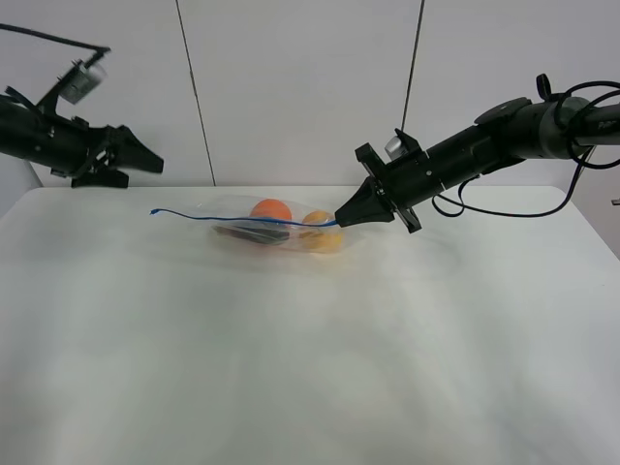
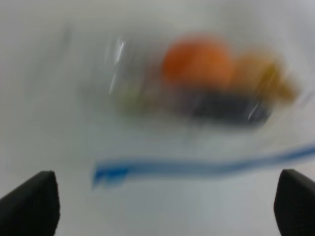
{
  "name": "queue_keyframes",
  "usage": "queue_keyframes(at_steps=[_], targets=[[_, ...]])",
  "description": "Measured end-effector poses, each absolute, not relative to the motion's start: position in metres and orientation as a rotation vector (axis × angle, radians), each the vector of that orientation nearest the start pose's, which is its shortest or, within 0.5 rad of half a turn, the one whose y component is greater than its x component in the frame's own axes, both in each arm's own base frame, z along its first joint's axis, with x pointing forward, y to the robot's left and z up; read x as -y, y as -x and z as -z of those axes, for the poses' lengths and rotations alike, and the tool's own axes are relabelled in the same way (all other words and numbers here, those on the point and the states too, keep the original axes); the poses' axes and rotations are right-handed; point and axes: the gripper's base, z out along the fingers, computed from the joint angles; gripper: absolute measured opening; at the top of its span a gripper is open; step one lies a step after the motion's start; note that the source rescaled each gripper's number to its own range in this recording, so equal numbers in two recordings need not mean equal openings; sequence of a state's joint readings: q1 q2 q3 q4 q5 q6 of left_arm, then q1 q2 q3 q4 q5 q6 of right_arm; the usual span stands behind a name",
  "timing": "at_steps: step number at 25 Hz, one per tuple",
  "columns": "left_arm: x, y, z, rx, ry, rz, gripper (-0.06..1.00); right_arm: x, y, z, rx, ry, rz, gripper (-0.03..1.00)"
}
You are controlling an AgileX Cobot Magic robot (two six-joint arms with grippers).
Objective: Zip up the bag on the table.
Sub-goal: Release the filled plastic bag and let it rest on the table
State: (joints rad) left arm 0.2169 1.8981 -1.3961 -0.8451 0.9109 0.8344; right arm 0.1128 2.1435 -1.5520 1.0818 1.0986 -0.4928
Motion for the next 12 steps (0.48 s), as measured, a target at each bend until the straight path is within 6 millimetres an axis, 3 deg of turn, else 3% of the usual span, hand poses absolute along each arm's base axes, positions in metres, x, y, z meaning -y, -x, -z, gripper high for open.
queue_keyframes(at_steps=[3, 6, 12], targets=[[-0.036, -0.391, -0.216, -2.738, -0.15, 0.419, 1.0, -0.12, -0.423, -0.184, -2.675, 0.075, -1.35, 0.0], [-0.045, -0.386, -0.211, -2.855, 0.027, 0.221, 1.0, -0.12, -0.423, -0.184, -2.675, 0.075, -1.35, 0.0], [-0.05, -0.37, -0.209, -3.031, 0.121, 0.148, 1.0, -0.12, -0.423, -0.184, -2.675, 0.075, -1.35, 0.0]])
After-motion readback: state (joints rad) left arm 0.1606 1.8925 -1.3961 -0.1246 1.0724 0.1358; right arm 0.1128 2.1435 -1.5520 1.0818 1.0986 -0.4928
